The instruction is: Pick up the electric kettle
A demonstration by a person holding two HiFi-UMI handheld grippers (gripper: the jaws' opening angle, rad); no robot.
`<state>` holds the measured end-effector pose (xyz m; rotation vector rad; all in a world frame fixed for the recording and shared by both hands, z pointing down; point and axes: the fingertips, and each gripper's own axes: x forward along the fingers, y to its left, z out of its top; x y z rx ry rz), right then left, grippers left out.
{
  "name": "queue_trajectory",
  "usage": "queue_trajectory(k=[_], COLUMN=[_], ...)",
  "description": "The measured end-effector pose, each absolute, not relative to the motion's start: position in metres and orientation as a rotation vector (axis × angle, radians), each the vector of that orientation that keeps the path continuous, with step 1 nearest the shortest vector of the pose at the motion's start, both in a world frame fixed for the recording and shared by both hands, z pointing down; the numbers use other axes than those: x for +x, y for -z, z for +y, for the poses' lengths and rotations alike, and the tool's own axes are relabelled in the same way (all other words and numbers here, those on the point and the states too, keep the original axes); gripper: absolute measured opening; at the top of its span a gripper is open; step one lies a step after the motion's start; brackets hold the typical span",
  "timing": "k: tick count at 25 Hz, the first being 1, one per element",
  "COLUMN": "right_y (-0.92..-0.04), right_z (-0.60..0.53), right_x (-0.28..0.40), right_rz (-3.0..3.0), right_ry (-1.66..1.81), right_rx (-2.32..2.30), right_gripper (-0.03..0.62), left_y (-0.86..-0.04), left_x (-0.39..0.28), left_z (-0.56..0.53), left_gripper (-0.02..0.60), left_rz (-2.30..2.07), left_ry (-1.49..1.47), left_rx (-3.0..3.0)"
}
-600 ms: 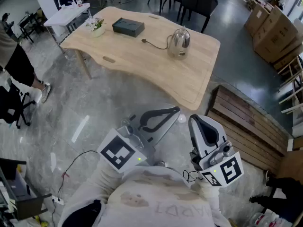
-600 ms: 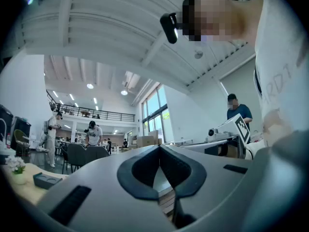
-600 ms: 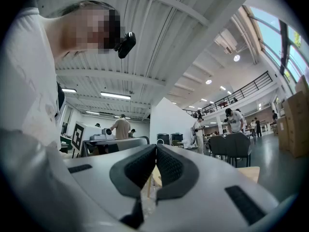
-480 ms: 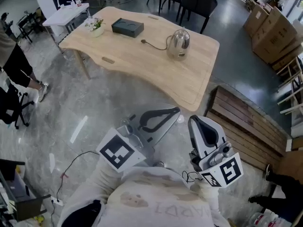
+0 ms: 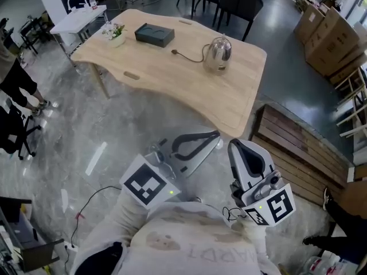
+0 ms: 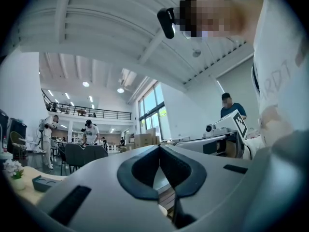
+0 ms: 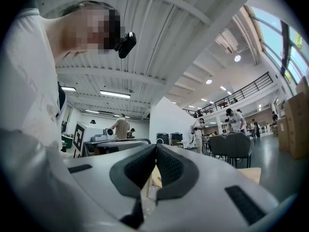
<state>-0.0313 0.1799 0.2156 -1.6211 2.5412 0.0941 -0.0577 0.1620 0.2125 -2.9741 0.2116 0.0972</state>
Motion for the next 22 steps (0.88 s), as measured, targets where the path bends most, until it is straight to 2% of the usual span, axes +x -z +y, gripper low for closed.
queue_trajectory(k=[13,22], right_y=[-0.236,-0.255], right_z=[0.134,0.101], right_x=[-0.036,-0.008], right_rz=[2.505,2.481], right_ry=[-0.121,-0.076], right_rx=[-1.713,-1.812], right_gripper=[0.020,0.033], left_y=[-0.226,-0.232], left_x=[-0.095,-0.088], left_z=[0.122,0.099], left_gripper=[0.012,0.012], left_rz=[0.247,0.245], left_ry=[-0.078,-0.069], left_rx=[-2.988,-2.992])
